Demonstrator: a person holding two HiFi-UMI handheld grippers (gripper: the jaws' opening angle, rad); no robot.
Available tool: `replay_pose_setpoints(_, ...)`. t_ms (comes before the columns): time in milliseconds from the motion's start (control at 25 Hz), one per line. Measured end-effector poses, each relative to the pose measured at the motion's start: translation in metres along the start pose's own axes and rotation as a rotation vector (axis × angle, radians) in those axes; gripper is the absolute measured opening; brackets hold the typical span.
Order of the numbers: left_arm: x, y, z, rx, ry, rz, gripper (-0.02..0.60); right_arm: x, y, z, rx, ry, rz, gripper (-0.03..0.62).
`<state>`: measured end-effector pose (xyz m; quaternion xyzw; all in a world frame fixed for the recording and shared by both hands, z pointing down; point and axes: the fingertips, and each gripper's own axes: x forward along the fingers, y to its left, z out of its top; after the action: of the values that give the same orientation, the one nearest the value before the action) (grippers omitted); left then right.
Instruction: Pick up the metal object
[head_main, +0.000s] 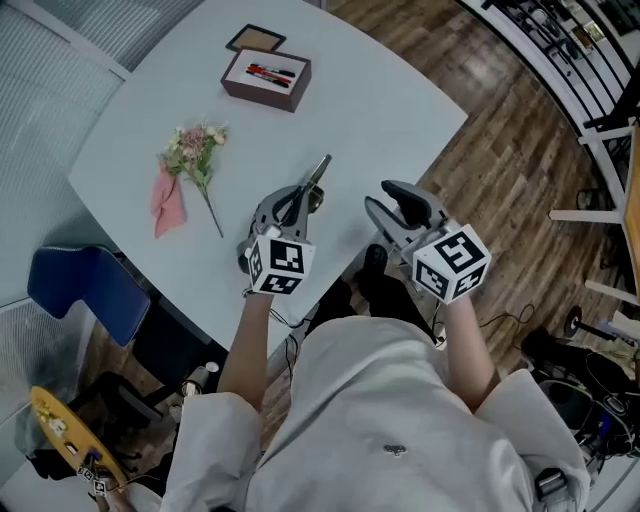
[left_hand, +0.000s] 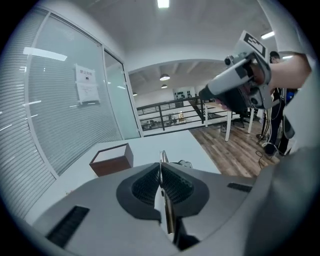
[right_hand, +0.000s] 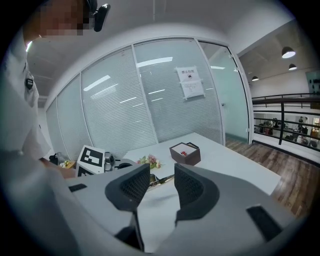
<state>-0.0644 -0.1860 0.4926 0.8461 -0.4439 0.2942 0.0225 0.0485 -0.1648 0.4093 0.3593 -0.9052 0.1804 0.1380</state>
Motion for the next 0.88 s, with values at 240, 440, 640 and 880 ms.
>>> replay_pose_setpoints(240, -0.015, 0.007, 0.041, -0.060, -0.107, 0.026, 0.025, -0.007, -0.002, 0.010, -0.008, -0.035, -0.006, 0.156)
replay_pose_setpoints(440, -0.026, 0.011, 0.064, -0.112, -0.189, 0.042, 0.025, -0.011, -0.004, 0.023, -0.021, -0.074, -0.011, 0.152)
replay_pose_setpoints(640, -0.039, 0.013, 0.084, -0.159, -0.252, 0.052, 0.025, -0.018, -0.005, 0.038, -0.037, -0.115, -0.011, 0.147)
replay_pose_setpoints(880, -0.050, 0.012, 0.107, -0.190, -0.301, 0.054, 0.025, -0.026, -0.003, 0.050, -0.053, -0.148, -0.010, 0.141)
